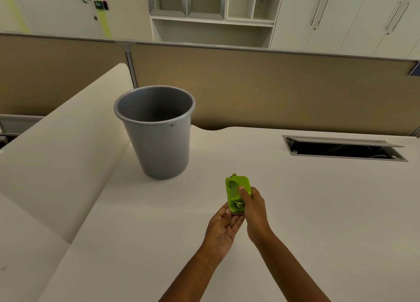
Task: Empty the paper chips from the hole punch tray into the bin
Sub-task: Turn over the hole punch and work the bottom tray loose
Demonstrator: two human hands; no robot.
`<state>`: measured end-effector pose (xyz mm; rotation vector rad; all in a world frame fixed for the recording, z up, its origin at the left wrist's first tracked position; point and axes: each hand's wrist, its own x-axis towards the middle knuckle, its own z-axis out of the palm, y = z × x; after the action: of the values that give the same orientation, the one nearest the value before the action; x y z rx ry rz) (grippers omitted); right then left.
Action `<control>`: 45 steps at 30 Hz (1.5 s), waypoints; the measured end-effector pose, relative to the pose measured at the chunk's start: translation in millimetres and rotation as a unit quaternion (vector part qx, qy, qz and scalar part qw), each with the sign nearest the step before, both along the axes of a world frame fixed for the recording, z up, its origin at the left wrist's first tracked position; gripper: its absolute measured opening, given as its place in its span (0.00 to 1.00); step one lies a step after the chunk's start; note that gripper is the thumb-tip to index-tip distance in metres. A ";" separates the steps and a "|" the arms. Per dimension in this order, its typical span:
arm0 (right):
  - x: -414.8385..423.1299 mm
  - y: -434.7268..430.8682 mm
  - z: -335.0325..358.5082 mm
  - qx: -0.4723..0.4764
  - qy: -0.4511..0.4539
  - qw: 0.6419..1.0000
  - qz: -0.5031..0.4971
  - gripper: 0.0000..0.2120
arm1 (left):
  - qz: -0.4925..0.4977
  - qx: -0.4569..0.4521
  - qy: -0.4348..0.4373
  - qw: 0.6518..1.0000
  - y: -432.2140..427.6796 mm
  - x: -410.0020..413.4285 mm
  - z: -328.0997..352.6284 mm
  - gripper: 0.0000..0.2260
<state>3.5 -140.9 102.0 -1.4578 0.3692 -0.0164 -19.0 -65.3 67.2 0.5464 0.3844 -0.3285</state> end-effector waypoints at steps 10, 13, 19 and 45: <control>-6.2 -5.8 5.8 0.015 -0.007 1.000 0.023 0.09 | -0.022 -0.021 -0.002 1.000 6.6 -2.5 0.6 0.14; -14.7 -2.0 0.0 -0.005 -0.010 0.999 0.034 0.07 | -0.040 -0.010 0.001 0.999 9.0 3.6 5.1 0.17; -30.3 8.9 -15.8 -0.049 -0.008 0.996 0.070 0.13 | -0.052 0.055 0.008 0.997 15.7 12.1 5.2 0.19; 10.1 -22.0 -10.1 0.139 0.197 0.967 0.076 0.17 | -0.091 0.102 0.044 0.990 21.1 3.0 2.8 0.13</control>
<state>13.5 -162.9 91.8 -1.2011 0.5575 0.4401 -16.0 -44.2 70.0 0.7715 0.4579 -0.4941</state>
